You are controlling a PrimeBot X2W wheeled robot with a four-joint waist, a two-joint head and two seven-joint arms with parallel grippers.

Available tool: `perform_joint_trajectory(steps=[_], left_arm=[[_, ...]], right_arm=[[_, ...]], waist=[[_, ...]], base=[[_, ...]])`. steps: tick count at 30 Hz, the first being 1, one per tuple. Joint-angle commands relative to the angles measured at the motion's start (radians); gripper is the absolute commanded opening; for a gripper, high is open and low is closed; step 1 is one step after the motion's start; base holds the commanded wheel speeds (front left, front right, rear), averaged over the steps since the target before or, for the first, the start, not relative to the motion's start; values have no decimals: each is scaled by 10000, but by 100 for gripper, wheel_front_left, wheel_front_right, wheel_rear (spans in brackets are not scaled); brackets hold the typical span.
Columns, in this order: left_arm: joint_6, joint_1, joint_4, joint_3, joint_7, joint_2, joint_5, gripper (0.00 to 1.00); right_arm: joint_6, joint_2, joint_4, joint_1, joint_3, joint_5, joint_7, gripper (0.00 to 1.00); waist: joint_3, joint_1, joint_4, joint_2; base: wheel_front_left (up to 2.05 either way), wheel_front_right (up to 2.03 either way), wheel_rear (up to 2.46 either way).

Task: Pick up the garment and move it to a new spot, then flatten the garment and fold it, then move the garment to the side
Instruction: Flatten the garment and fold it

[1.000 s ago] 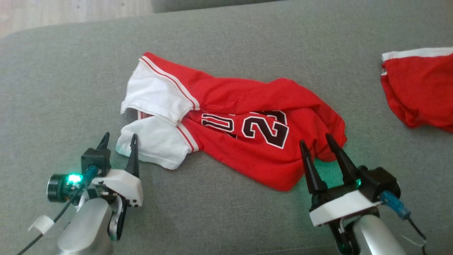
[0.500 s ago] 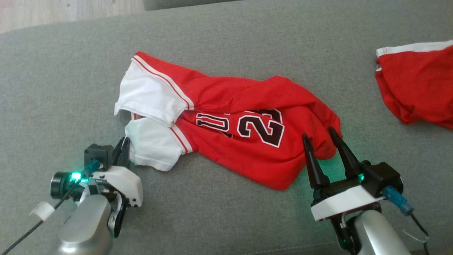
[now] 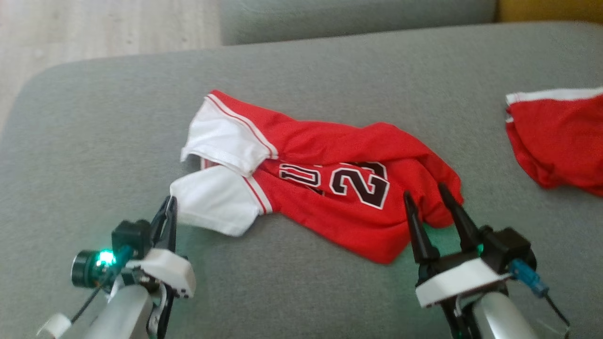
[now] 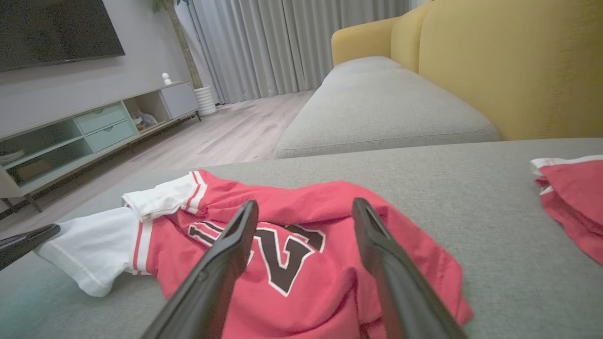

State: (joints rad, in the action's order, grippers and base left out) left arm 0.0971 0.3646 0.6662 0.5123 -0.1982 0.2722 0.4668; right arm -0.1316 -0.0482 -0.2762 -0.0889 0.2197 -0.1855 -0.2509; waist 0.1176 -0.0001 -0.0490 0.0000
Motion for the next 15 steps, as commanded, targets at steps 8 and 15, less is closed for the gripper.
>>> perform_joint_trajectory(steps=[8, 15], left_arm=[[492, -962, -2201, -334, 353, 843, 87, 0], [359, -1988, -3206, 334, 2248, 1270, 256, 0]], right_arm=[[9, -20, 171, 185, 316, -44, -109, 100], [9, -20, 86, 326, 464, -95, -109, 100]], waist=[[-695, 1, 1002, 0], [-874, 1, 1358, 0]], base=[[0, 0, 0], [0, 0, 0]])
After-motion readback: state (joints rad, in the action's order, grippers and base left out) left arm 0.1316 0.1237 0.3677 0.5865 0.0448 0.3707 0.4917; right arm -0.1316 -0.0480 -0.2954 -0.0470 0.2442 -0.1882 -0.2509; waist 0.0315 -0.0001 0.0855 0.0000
